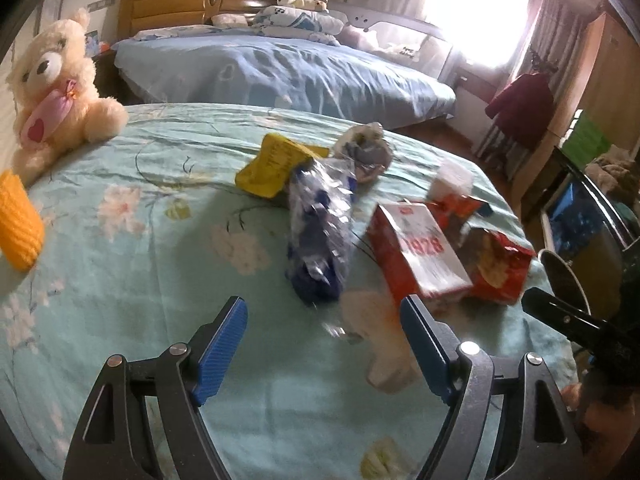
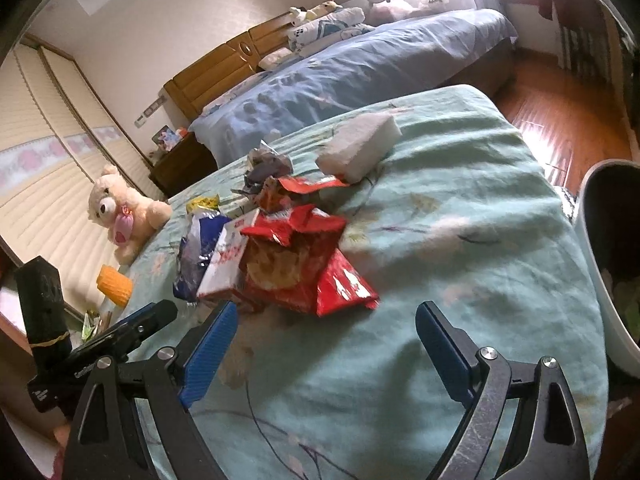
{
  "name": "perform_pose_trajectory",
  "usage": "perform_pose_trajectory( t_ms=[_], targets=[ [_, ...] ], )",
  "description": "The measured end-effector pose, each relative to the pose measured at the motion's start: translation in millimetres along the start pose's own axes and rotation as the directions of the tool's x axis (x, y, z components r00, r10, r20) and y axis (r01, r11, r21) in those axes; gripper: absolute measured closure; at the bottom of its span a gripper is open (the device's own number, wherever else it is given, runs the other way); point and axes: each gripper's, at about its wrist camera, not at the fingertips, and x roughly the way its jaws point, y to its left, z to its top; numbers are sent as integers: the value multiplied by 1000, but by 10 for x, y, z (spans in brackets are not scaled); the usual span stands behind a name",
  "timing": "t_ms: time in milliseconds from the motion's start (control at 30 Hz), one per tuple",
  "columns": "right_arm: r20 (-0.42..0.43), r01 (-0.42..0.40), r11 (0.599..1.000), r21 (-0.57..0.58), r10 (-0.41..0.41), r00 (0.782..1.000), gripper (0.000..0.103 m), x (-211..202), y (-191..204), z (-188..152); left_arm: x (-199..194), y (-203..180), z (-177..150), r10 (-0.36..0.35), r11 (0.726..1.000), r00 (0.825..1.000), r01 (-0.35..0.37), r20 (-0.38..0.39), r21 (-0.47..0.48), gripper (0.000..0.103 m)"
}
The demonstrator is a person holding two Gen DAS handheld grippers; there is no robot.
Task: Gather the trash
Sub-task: 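Grasp clear blue-filled bag with left tool while right tool grasps red snack bag, then carry the clear bag and red snack bag over the black bin with both tools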
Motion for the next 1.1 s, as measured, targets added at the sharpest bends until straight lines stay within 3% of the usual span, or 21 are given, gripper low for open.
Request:
perform_pose_trajectory(
  t_ms=[167,233,267,300,333,700,1100],
  targets=[
    [6,23,1000,8,-23,1000,23,166,26,118,218,15,186,-5,1000,1000,5,-6,3,29],
    [-3,27,1000,6,-27,1000,39,238,33,130,307,7,228,-16,1000,1000,16,-15,9,43],
    [-12,28,1000,4,-27,1000,57,268,33,129,367,2,244,-26,1000,999,26,-26,14,49],
    [-23,24,1000,7,-24,999,69,296,27,122,414,-4,249,-37,999,999,37,-38,17,63],
    [-25,19,1000,12,-19,1000,73,304,15,104,459,-3,247,-56,998,997,57,-53,18,70],
    [5,-9,999,32,9,1000,79,34,-96,2,196,-22,104,-33,999,999,32,31,33,74],
    [58,10,997,78,-14,998,79,-405,-388,-98,-168,-372,-94,-130,987,991,126,33,98,74]
  ],
)
